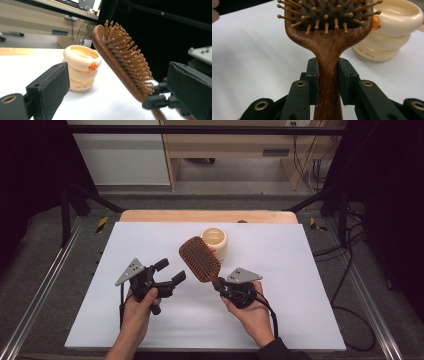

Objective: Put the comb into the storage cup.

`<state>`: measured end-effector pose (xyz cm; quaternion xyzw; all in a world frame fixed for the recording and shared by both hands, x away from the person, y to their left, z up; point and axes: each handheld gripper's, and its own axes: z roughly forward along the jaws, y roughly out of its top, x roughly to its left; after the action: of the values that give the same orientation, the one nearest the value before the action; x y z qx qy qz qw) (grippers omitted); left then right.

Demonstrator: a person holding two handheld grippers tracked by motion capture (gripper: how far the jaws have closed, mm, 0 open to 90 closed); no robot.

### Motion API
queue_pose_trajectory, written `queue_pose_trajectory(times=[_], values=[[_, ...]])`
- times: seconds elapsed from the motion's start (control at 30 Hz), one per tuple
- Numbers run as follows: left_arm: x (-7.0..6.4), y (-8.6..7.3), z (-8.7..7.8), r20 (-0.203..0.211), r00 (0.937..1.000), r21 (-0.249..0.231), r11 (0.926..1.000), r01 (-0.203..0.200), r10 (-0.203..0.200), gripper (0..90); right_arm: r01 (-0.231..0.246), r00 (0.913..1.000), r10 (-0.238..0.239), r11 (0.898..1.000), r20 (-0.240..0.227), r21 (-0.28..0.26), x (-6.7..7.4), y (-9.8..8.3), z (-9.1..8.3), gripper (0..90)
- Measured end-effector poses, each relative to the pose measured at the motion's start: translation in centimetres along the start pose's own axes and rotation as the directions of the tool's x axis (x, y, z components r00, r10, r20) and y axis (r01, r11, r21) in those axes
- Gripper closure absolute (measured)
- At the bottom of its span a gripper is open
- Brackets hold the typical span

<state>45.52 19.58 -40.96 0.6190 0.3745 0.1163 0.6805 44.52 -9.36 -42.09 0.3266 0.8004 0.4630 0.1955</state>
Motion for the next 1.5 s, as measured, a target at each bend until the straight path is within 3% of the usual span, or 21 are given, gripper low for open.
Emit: queue_pose_trajectory(times=[0.33,0.53,0.67,0.8,0.93,1.17,1.3,1.37,1.5], values=[[0.0,-0.3,0.2,0.004,0.9993,0.012,0.9992,0.037,-0.037,7.1,0.078,0.9966,-0.079,0.997,-0.024,-0.016,1.8,0.2,0.6,72.9],[0.3,-0.2,0.0,0.008,0.9937,-0.005,0.9937,0.112,-0.111,13.7,0.127,0.9912,-0.128,0.992,-0.034,-0.009,3.1,0.1,1.2,72.9],[0.7,-0.4,-0.1,0.013,0.9868,-0.014,0.9868,0.161,-0.161,20.1,0.149,0.9878,-0.149,0.989,-0.045,-0.009,3.7,0.1,1.5,72.9],[1.1,-0.5,-0.3,0.029,0.9733,-0.027,0.9732,0.228,-0.228,28.2,0.160,0.9857,-0.160,0.987,-0.052,-0.005,4.1,0.1,1.8,72.9],[1.3,-0.5,-0.4,0.023,0.9657,-0.031,0.9653,0.259,-0.259,37.4,0.155,0.9862,-0.155,0.988,-0.058,-0.008,4.2,0.1,2.0,72.9],[1.2,-0.2,-1.0,0.018,0.9566,-0.036,0.9560,0.291,-0.291,47.4,0.156,0.9859,-0.156,0.988,-0.060,-0.010,4.5,0.1,2.1,72.9],[1.0,0.0,-1.3,0.014,0.9551,-0.026,0.9547,0.296,-0.296,50.0,0.160,0.9850,-0.161,0.987,-0.063,-0.010,4.7,0.0,2.3,72.8],[0.9,0.1,-1.3,0.013,0.9509,-0.035,0.9503,0.309,-0.309,50.6,0.157,0.9853,-0.158,0.987,-0.066,-0.013,4.8,0.0,2.4,72.8],[0.7,0.1,-1.4,0.009,0.9547,-0.034,0.9541,0.297,-0.297,51.2,0.146,0.9860,-0.147,0.989,-0.079,-0.015,4.7,-0.1,2.7,72.6]])
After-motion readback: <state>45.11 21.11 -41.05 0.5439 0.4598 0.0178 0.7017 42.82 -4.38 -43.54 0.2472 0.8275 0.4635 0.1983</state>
